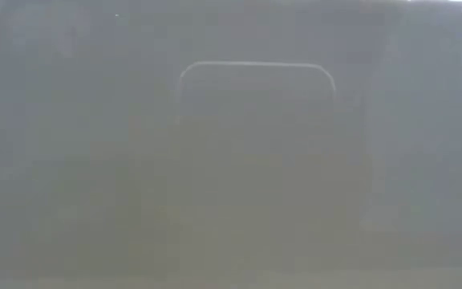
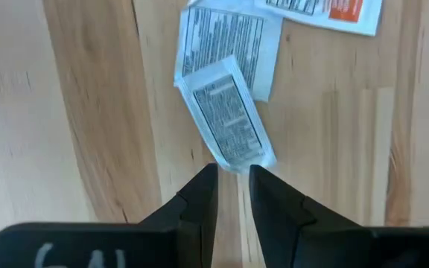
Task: Pick & Place First Aid Supplies
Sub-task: Put the orange ointment pack into the white bin
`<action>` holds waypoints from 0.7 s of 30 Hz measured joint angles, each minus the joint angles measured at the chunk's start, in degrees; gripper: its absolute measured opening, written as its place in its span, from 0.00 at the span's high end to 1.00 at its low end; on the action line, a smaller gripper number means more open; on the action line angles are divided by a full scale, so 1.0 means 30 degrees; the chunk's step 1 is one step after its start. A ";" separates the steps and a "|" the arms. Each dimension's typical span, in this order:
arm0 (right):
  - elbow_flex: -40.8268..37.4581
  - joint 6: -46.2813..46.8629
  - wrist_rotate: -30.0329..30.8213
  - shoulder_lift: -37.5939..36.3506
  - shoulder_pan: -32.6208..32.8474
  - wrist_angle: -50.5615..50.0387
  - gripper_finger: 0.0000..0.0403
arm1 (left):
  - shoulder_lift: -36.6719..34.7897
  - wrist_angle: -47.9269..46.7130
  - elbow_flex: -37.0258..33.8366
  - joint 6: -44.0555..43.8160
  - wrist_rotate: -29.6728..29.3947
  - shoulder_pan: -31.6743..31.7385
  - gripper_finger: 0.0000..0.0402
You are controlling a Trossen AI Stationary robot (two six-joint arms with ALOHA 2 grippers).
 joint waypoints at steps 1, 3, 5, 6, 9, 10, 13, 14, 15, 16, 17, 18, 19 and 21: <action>0.0000 0.0000 0.0000 -0.0007 0.0000 0.0000 0.71 | 0.0000 -0.0175 0.0070 -0.0132 -0.0066 0.0000 0.81; 0.0000 -0.0007 0.0000 -0.0004 0.0000 -0.0005 0.71 | 0.0000 -0.0354 0.0070 -0.0489 -0.0299 0.0007 0.81; 0.0000 -0.0095 0.0003 -0.0007 0.0000 -0.0007 0.71 | 0.0000 -0.0575 0.0070 -0.1045 -0.0364 0.0007 0.81; 0.0000 -0.0176 0.0016 0.0000 0.0000 -0.0007 0.71 | 0.0000 -0.0546 0.0070 -0.1353 -0.0361 0.0007 0.81; 0.0000 -0.0348 0.0022 -0.0007 0.0000 -0.0007 0.71 | 0.0000 -0.0367 0.0070 -0.2291 -0.0123 0.0007 0.81; 0.0000 -0.0357 0.0022 -0.0006 0.0000 -0.0006 0.71 | 0.0000 -0.0360 0.0070 -0.2642 -0.0109 0.0007 0.81; 0.0000 -0.0364 0.0022 0.0000 0.0000 -0.0007 0.71 | 0.0000 -0.0366 0.0070 -0.3596 -0.0401 0.0007 0.81; 0.0000 -0.0358 0.0023 -0.0007 0.0000 -0.0007 0.71 | 0.0035 -0.0366 0.0070 -0.3851 -0.0538 0.0000 0.81; 0.0000 -0.0357 0.0022 -0.0007 0.0000 -0.0007 0.71 | 0.0072 -0.0364 0.0070 -0.3972 -0.0639 0.0007 0.81; 0.0000 -0.0364 0.0026 -0.0007 0.0000 -0.0007 0.71 | 0.0091 -0.0398 0.0067 -0.4075 -0.0678 0.0007 0.81; 0.0000 -0.0360 0.0022 -0.0007 0.0000 -0.0007 0.71 | 0.0095 -0.0423 0.0055 -0.4130 -0.0678 0.0007 0.81; 0.0000 -0.0357 0.0027 -0.0007 0.0000 -0.0007 0.71 | 0.0095 -0.0321 0.0034 -0.4221 -0.0685 0.0003 0.81; 0.0000 -0.0350 0.0022 -0.0007 0.0012 -0.0007 0.71 | 0.0095 -0.0020 -0.0048 -0.4311 -0.0685 0.0000 0.81; 0.0000 -0.0347 0.0009 -0.0003 0.0022 -0.0007 0.71 | 0.0095 0.0495 -0.0360 -0.4449 -0.0684 0.0000 0.81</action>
